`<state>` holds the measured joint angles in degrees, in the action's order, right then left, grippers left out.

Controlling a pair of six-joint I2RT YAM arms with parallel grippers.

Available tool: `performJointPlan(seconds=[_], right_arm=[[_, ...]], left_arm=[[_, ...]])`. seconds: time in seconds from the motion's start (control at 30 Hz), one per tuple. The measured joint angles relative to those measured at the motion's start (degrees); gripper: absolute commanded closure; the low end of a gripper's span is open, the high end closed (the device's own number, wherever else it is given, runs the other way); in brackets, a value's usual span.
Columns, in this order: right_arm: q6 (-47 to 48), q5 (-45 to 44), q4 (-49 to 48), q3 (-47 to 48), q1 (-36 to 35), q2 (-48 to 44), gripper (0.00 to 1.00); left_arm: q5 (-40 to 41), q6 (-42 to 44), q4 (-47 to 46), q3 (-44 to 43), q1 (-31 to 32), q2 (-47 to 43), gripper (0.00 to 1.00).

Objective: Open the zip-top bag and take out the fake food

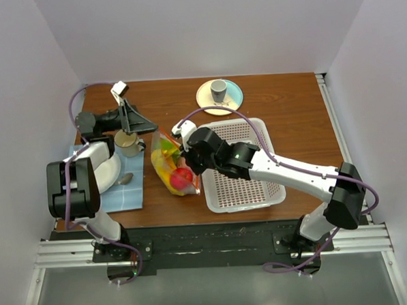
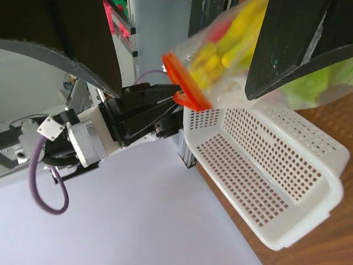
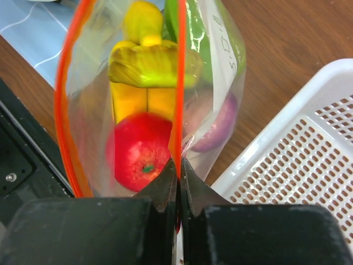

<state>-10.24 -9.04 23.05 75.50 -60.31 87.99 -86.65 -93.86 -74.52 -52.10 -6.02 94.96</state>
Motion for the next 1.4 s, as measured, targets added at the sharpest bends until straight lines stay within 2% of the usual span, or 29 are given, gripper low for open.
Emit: performJointPlan(seconds=[0.23,0.53,0.77,0.83,0.87,0.93,1.13,1.2,1.23,1.3,1.33,1.4], right_arm=[[-0.2,-2.3,0.5,1.8,0.0,0.2,1.00],[-2.2,-3.5,0.0,5.7,0.0,5.0,1.00],[-4.3,-3.5,-0.4,7.5,0.0,7.2,1.00],[-4.8,-3.5,-0.4,8.0,0.0,7.4,1.00],[-5.0,-3.5,-0.4,8.3,0.0,7.4,1.00],[-5.2,-3.5,-0.1,9.3,0.0,7.8,1.00],[-5.8,-3.5,-0.2,11.1,0.0,8.4,1.00],[-6.3,-3.5,-0.1,11.1,0.0,8.4,1.00],[-6.5,-3.5,-0.1,11.1,0.0,8.4,1.00],[-7.0,-3.4,-0.2,11.1,0.0,8.4,1.00],[-7.3,-3.3,-0.2,11.1,0.0,8.4,1.00],[-7.6,-3.3,-0.2,11.1,0.0,8.4,1.00]], left_arm=[[0.5,-3.5,0.0,-0.1,-7.9,-4.3,0.00],[0.7,-3.6,-0.2,9.6,-5.9,-16.2,0.00],[0.4,1.5,-0.3,17.4,-6.6,-17.8,0.00],[0.0,2.5,-0.3,16.1,-7.3,-16.1,0.00],[-0.3,2.6,-0.3,14.0,-7.6,-14.8,0.00],[-0.6,1.7,0.1,2.4,-8.0,-9.5,0.00],[0.7,-4.2,-0.4,-49.6,-8.6,13.0,0.00],[1.9,-0.2,3.2,-62.0,-8.6,18.8,0.00],[2.4,3.5,7.5,-64.1,-8.7,19.6,0.00],[5.5,18.7,24.9,-66.8,-8.4,19.7,0.00],[9.0,29.2,39.3,-70.9,-7.8,19.8,0.00],[25.5,49.2,63.7,-78.9,-5.0,19.7,0.00]])
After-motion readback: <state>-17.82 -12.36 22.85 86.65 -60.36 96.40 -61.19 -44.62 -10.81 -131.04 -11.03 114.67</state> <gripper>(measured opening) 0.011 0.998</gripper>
